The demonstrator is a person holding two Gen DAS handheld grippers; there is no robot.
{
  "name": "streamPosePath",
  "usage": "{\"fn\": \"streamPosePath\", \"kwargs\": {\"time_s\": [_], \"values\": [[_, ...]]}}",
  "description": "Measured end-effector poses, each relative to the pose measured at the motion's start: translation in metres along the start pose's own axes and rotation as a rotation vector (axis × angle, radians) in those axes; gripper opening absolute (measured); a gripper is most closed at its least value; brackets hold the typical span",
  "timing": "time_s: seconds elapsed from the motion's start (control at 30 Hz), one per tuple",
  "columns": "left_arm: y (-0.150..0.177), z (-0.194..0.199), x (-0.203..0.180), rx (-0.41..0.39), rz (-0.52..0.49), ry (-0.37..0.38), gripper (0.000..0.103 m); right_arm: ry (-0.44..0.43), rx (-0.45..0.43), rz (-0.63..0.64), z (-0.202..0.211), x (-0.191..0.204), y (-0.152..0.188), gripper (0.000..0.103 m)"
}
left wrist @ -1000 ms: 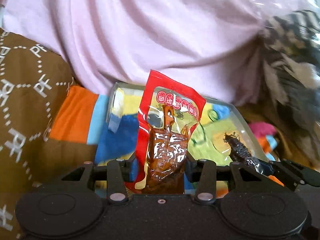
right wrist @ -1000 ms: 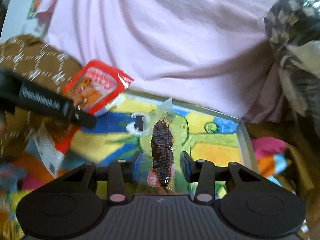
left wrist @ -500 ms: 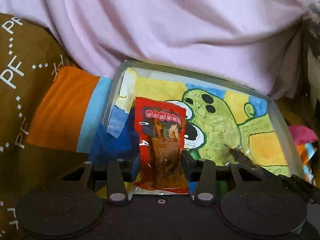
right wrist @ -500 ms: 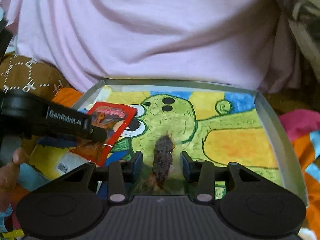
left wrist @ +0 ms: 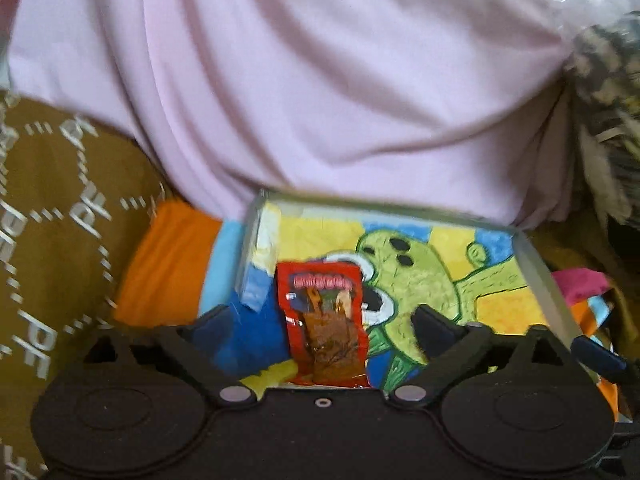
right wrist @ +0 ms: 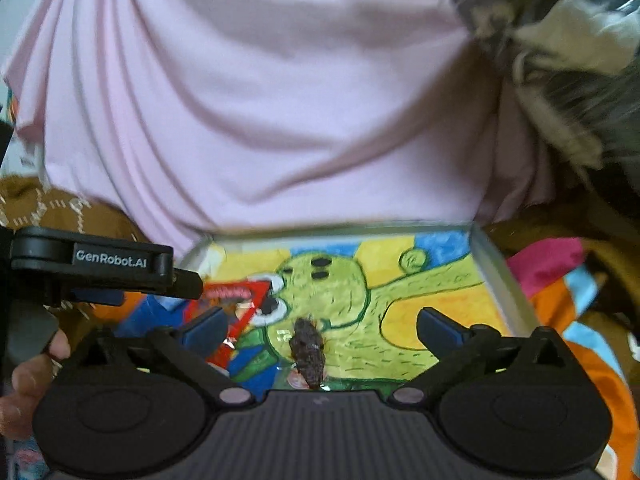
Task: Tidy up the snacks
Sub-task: 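Carry the red packet with the left tool while the right tool carries the brown snack into the tray, then open both tools to release the snacks inside the tray, then move both tools back to the snack pile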
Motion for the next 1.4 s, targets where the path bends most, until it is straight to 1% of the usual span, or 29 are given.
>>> {"fn": "streamPosePath", "kwargs": {"time_s": [0.07, 0.27, 0.4, 0.67, 0.87, 1.0, 1.2, 1.3, 1.4], "values": [[0.002, 0.018, 0.0, -0.036, -0.013, 0.0, 0.101, -0.007, -0.029, -0.004, 0.017, 0.001, -0.001, 0.103], [0.017, 0.065, 0.008, -0.091, -0.019, -0.01, 0.102, -0.033, -0.101, -0.023, 0.066, 0.008, 0.001, 0.103], [0.032, 0.096, 0.017, -0.132, -0.017, -0.038, 0.102, -0.048, -0.145, -0.012, 0.096, 0.018, 0.009, 0.103], [0.07, 0.156, 0.034, -0.191, -0.054, -0.072, 0.102, -0.095, -0.181, 0.032, 0.143, 0.046, 0.036, 0.103], [0.104, 0.192, 0.058, -0.184, -0.071, -0.11, 0.102, -0.137, -0.177, 0.039, 0.168, 0.063, 0.054, 0.103], [0.127, 0.212, 0.075, -0.161, -0.076, -0.136, 0.102, -0.161, -0.167, 0.061, 0.181, 0.077, 0.07, 0.103], [0.156, 0.222, 0.1, -0.084, -0.056, -0.17, 0.102, -0.223, -0.094, 0.099, 0.184, 0.101, 0.098, 0.103], [0.165, 0.224, 0.113, -0.057, -0.042, -0.184, 0.102, -0.251, -0.051, 0.109, 0.182, 0.109, 0.113, 0.103], [0.169, 0.222, 0.121, -0.011, -0.039, -0.2, 0.102, -0.275, -0.006, 0.123, 0.179, 0.117, 0.126, 0.103]]}}
Point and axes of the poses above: each gripper's, at about its wrist camera, not at the fingertips, and z roughly against the way its jaws point, x to its left, y to its underside, the point moved 8 cm from there along -z, roughly the way its jaws point, and after that the axes turned 11 degrees about x, right-handed, at the moved point
